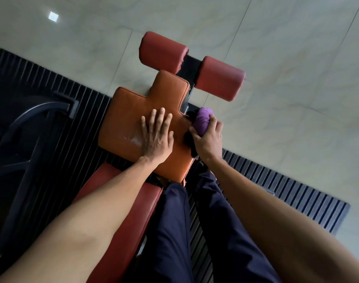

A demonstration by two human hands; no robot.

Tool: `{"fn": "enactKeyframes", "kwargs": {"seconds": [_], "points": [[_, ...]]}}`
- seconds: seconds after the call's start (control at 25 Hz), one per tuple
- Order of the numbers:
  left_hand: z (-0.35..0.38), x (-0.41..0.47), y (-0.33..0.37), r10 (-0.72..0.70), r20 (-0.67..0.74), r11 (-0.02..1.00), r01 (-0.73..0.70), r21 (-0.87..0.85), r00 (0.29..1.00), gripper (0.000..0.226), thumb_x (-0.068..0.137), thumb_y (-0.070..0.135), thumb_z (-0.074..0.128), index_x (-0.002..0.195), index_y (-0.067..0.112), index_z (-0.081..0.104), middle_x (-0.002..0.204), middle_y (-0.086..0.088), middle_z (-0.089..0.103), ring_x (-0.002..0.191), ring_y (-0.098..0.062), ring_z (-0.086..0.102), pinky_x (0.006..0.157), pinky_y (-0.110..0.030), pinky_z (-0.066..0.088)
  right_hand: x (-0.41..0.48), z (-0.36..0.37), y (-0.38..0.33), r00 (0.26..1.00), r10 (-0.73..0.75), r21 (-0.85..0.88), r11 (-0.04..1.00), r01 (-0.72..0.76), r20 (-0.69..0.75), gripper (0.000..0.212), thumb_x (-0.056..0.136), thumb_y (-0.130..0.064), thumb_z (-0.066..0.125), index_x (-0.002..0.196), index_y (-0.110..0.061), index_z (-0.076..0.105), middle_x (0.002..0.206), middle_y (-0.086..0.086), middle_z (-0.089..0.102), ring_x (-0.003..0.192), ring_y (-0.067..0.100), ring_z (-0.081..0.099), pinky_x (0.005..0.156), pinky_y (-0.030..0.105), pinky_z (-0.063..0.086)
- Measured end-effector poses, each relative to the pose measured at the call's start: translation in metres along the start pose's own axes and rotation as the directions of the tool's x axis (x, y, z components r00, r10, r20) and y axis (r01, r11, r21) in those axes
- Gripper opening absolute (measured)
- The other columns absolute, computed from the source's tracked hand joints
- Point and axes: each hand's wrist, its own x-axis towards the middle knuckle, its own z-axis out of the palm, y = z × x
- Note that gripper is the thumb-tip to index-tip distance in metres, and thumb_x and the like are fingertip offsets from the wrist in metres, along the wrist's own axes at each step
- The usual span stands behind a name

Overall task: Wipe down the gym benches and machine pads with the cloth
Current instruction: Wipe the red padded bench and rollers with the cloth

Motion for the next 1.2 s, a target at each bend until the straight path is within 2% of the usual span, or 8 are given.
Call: {"fn": "enactKeyframes", "kwargs": {"seconds": [0.12,0.2,0.28,0.44,0.72,0.84,1.0,1.2], "points": [[-0.015,0.003,0.017,-0.086,0.118,0.996,0.085,0.017,0.989,0.061,0.097,0.033,0.038,0.154,0.014,0.032,0.165,-0.013,0.021,0.153,-0.036,0.015,0.12,-0.063,0.012,0.005,-0.021,0.004,0.992,-0.06,-0.109,0.991,0.072,0.115,0.078,0.091,-0.046,0.071,0.152,-0.024,0.027,0.146,0.009,0.036,0.124,0.04,0.05,0.101,0.054,0.049],[-0.039,0.01,0.032,-0.171,0.272,0.984,0.178,0.001,0.947,0.064,0.098,0.03,0.046,0.156,0.015,0.028,0.167,-0.012,0.015,0.153,-0.035,0.013,0.122,-0.059,0.011,0.0,-0.046,-0.002,0.978,-0.073,-0.197,0.974,0.112,0.195,0.077,0.089,-0.041,0.073,0.15,-0.024,0.03,0.145,0.012,0.038,0.122,0.041,0.051,0.101,0.053,0.049],[-0.065,0.015,0.051,-0.232,0.367,0.966,0.256,-0.02,0.901,0.064,0.099,0.03,0.05,0.157,0.017,0.026,0.166,-0.01,0.02,0.151,-0.032,0.02,0.123,-0.054,0.015,-0.007,-0.073,-0.013,0.958,-0.091,-0.269,0.948,0.167,0.272,0.074,0.088,-0.038,0.075,0.148,-0.024,0.034,0.142,0.012,0.04,0.118,0.04,0.053,0.098,0.054,0.052],[-0.11,0.03,0.094,-0.306,0.409,0.913,0.386,-0.13,0.86,0.059,0.098,0.027,0.051,0.153,0.018,0.032,0.153,-0.009,0.044,0.139,-0.03,0.043,0.115,-0.05,0.031,-0.012,-0.124,-0.038,0.926,-0.121,-0.328,0.912,0.246,0.357,0.073,0.084,-0.037,0.078,0.143,-0.025,0.037,0.132,0.009,0.042,0.107,0.036,0.061,0.086,0.054,0.059],[-0.126,0.067,0.14,-0.345,0.48,0.845,0.489,-0.215,0.807,0.058,0.094,0.033,0.057,0.147,0.019,0.04,0.145,-0.01,0.051,0.131,-0.034,0.049,0.108,-0.053,0.039,0.019,-0.181,-0.076,0.917,-0.168,-0.419,0.849,0.322,0.362,0.078,0.083,-0.04,0.079,0.147,-0.022,0.038,0.136,0.011,0.043,0.112,0.039,0.057,0.092,0.051,0.054],[-0.12,0.091,0.147,-0.375,0.504,0.829,0.525,-0.193,0.778,0.053,0.093,0.033,0.052,0.143,0.018,0.044,0.138,-0.011,0.055,0.126,-0.034,0.053,0.104,-0.05,0.042,0.048,-0.196,-0.087,0.91,-0.177,-0.426,0.839,0.338,0.375,0.079,0.083,-0.039,0.079,0.148,-0.023,0.037,0.137,0.012,0.043,0.114,0.042,0.055,0.092,0.048,0.052],[-0.113,0.13,0.162,-0.427,0.531,0.799,0.58,-0.158,0.732,0.056,0.093,0.033,0.051,0.146,0.016,0.043,0.143,-0.013,0.053,0.129,-0.034,0.051,0.107,-0.045,0.041,0.095,-0.214,-0.103,0.895,-0.162,-0.466,0.807,0.363,0.416,0.079,0.084,-0.041,0.078,0.15,-0.024,0.036,0.138,0.011,0.042,0.115,0.042,0.055,0.09,0.045,0.05],[-0.138,0.186,0.182,-0.506,0.587,0.672,0.715,-0.191,0.632,0.053,0.092,0.033,0.051,0.143,0.018,0.046,0.143,-0.012,0.053,0.132,-0.034,0.049,0.106,-0.046,0.042,0.143,-0.253,-0.15,0.858,-0.142,-0.517,0.745,0.421,0.494,0.077,0.083,-0.041,0.077,0.148,-0.025,0.038,0.136,0.01,0.043,0.115,0.042,0.054,0.09,0.047,0.051]]}}
